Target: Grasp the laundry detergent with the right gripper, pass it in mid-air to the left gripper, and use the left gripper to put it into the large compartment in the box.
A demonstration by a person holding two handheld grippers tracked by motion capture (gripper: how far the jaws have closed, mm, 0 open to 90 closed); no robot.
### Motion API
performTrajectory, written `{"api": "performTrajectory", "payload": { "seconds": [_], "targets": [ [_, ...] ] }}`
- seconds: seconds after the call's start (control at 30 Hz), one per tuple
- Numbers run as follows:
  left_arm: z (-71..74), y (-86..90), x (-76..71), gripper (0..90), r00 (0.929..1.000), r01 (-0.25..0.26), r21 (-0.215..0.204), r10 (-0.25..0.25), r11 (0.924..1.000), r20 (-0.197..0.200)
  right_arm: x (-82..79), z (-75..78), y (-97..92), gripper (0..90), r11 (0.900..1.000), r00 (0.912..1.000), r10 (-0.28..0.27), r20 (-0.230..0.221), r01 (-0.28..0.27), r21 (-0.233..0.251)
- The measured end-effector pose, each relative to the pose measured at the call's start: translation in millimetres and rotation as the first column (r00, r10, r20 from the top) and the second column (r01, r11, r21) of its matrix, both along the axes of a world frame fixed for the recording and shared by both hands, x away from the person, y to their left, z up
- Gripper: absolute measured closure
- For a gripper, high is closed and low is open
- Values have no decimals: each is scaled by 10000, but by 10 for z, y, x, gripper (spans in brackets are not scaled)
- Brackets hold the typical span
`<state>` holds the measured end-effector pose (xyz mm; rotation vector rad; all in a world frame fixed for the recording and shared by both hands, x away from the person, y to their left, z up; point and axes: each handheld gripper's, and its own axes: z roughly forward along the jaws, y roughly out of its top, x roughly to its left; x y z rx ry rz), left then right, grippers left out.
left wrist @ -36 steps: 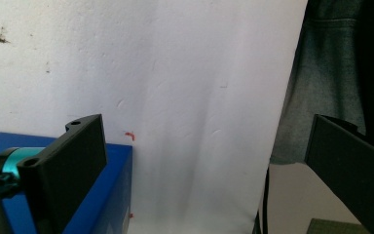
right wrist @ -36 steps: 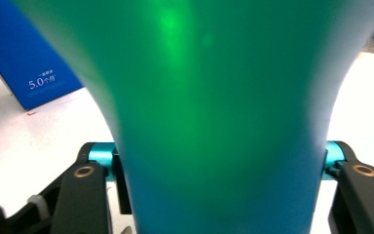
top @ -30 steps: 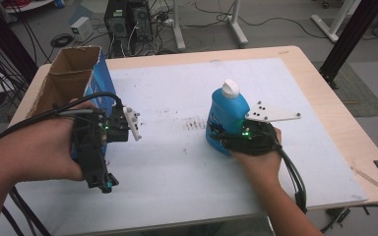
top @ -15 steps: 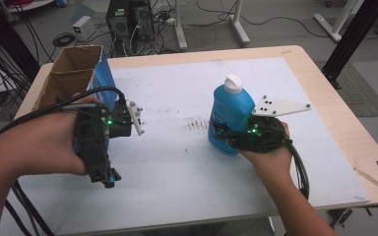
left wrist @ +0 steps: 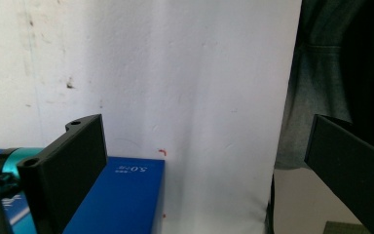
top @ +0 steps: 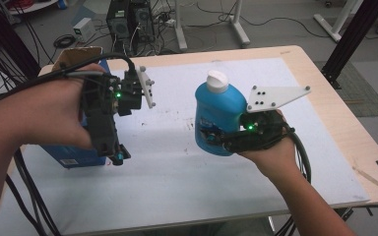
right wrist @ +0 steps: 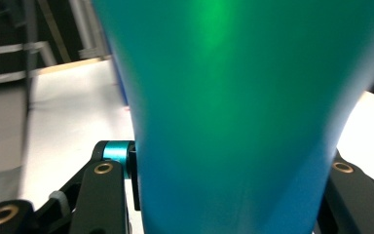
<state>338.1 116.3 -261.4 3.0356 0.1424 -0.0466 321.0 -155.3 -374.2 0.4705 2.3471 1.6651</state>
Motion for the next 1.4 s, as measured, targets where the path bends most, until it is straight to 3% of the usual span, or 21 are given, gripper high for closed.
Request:
{"api": "performTrajectory", "payload": {
  "seconds": [0.03, 0.07, 0.1, 0.33, 0.37, 0.4, 0.63, 0.9, 1.4],
  "targets": [
    [51, -54, 20, 18, 10000, 98, 34, -98, 9999, 14, -19, 12, 43, 457, 9993, 9994, 356, 52, -355, -133],
    [51, -54, 20, 17, 10000, 98, 34, -98, 9999, 14, -19, 12, 43, 457, 9993, 9994, 356, 52, -355, -133],
    [98, -107, 37, 18, 9998, 188, -53, -188, 9998, -51, -36, 6, 99, 457, 9961, 9965, 831, 34, -829, -286],
    [216, -251, 52, 18, 9983, 562, -127, -564, 9983, -135, -49, -56, 237, 457, 9848, 9858, 1671, -176, -1677, -444],
    [245, -293, 45, 18, 9976, 673, -135, -675, 9976, -180, -51, -79, 287, 457, 9781, 9788, 2036, -217, -2043, -391],
    [245, -293, 45, 18, 9976, 673, -135, -675, 9976, -180, -51, -79, 287, 457, 9781, 9788, 2036, -217, -2043, -391],
    [282, -442, 9, 18, 9947, 1016, -14, -1017, 9948, -122, -64, -141, 491, 457, 9552, 9553, 2929, -403, -2942, -321],
    [247, -527, -13, 17, 9936, 1123, 209, -1120, 9935, -171, -66, -164, 705, 457, 9388, 9375, 3419, -643, -3438, -215],
    [144, -557, -77, 17, 9945, 1047, 791, -1052, 9914, 23, -43, -137, 914, 458, 9256, 9235, 3775, -678, -3785, -25]
  ]
}}
